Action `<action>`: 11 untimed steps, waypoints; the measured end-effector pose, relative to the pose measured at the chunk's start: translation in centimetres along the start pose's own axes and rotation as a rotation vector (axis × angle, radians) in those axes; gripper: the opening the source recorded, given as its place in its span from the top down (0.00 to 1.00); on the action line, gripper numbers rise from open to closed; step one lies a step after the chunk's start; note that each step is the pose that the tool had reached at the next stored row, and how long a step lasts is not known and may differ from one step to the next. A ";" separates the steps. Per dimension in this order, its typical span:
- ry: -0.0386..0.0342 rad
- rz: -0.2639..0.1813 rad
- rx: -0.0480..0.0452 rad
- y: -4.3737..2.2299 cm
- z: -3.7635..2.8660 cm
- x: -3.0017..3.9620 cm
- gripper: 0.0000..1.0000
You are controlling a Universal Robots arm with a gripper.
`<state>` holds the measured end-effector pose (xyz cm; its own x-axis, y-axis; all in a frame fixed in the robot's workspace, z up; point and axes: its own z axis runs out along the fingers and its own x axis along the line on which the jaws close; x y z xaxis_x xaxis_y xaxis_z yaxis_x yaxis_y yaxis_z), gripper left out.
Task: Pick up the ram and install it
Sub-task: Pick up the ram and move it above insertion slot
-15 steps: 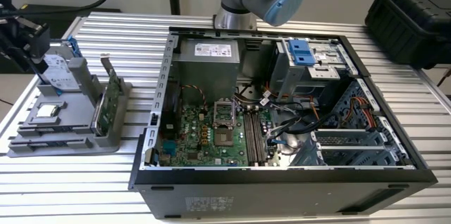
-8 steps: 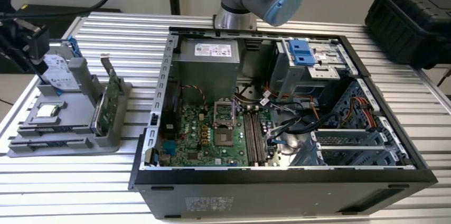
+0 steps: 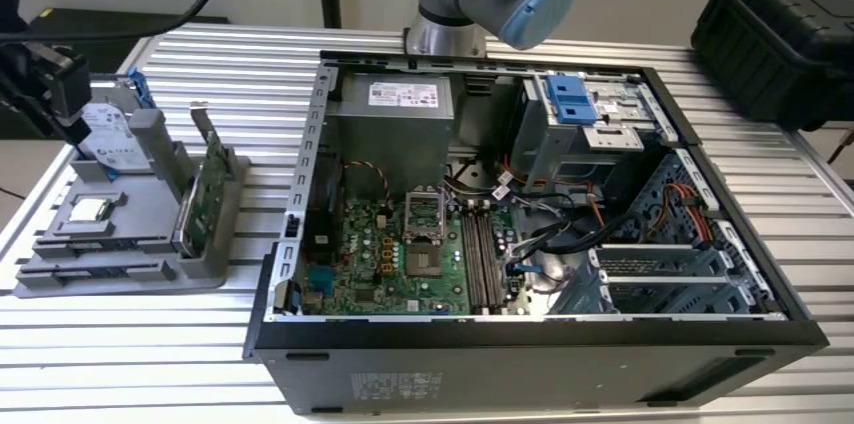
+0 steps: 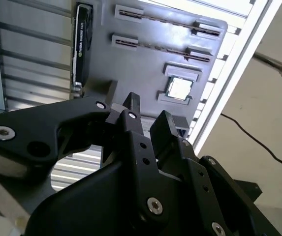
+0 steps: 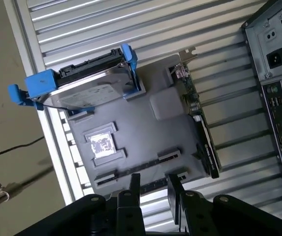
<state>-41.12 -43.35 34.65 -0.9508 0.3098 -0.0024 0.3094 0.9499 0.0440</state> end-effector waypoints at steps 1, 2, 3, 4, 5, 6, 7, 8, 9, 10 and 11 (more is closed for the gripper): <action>-0.0003 0.010 0.0002 -0.01 0.02 0.00 0.00; -0.0005 0.018 0.0003 -0.02 0.03 -0.01 0.00; -0.0007 0.027 0.0004 -0.03 0.04 -0.01 0.00; -0.0009 0.036 0.0004 -0.04 0.06 -0.02 0.00; -0.0012 0.045 0.0005 -0.04 0.07 -0.02 0.00; -0.0014 0.053 0.0006 -0.05 0.08 -0.02 0.00; -0.0017 0.062 0.0006 -0.05 0.08 -0.02 0.00; -0.0020 0.072 0.0007 -0.06 0.09 -0.02 0.00; -0.0022 0.080 0.0008 -0.06 0.09 -0.02 0.00; -0.0027 0.088 0.0007 -0.06 0.10 -0.02 0.00; -0.0031 0.096 0.0006 -0.07 0.10 -0.02 0.00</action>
<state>-41.12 -43.41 34.54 -0.9167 0.3996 -0.0013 0.3992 0.9158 0.0435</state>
